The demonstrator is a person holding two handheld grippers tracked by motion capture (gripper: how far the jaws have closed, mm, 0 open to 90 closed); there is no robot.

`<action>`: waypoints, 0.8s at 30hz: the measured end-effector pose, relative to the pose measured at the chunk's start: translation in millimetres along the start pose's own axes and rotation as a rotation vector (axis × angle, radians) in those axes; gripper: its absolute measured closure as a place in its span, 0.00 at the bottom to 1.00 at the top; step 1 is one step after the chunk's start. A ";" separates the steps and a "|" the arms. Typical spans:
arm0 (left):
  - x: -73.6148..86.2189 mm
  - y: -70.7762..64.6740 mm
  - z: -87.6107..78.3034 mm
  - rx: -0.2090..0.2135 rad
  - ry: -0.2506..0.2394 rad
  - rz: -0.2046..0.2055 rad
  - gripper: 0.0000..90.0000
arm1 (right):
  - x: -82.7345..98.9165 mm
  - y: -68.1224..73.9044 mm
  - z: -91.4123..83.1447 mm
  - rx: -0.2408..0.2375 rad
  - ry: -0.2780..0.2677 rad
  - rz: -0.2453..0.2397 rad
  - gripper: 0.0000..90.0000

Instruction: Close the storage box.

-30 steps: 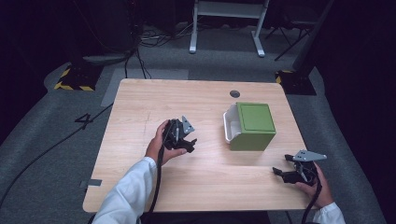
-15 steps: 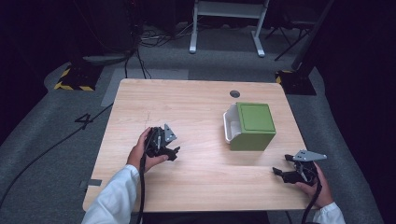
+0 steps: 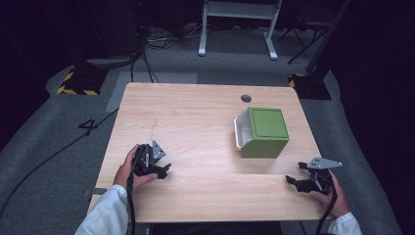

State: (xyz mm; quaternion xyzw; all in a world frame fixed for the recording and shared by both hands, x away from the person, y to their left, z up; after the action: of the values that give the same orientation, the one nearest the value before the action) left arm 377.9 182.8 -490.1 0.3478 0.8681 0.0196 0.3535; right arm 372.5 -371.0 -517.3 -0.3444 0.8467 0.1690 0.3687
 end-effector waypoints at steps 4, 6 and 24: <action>16.6 2.3 -3.6 -0.001 0.003 -0.021 0.19 | 0.0 0.3 0.0 0.002 -0.001 -0.002 0.17; 25.1 4.1 -4.7 0.006 0.016 -0.032 0.19 | 0.1 0.3 -0.1 0.003 -0.001 -0.001 0.17; 64.2 15.8 -6.7 0.096 -0.066 -0.251 0.17 | 0.2 0.3 -0.2 0.003 -0.001 -0.002 0.17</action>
State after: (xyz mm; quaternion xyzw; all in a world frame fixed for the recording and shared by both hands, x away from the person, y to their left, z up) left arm 350.4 235.9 -519.2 0.2536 0.8925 -0.0778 0.3647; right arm 372.2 -371.0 -517.3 -0.3446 0.8464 0.1677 0.3698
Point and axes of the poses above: each handheld gripper's, and its own axes: z roughly forward along the jaws, x roughly out of its underside, y roughly to its left, the point moved 2 cm from there along z, roughly forward along the jaws, and after that the axes turned 5 degrees about -x, right-handed, at the moved point
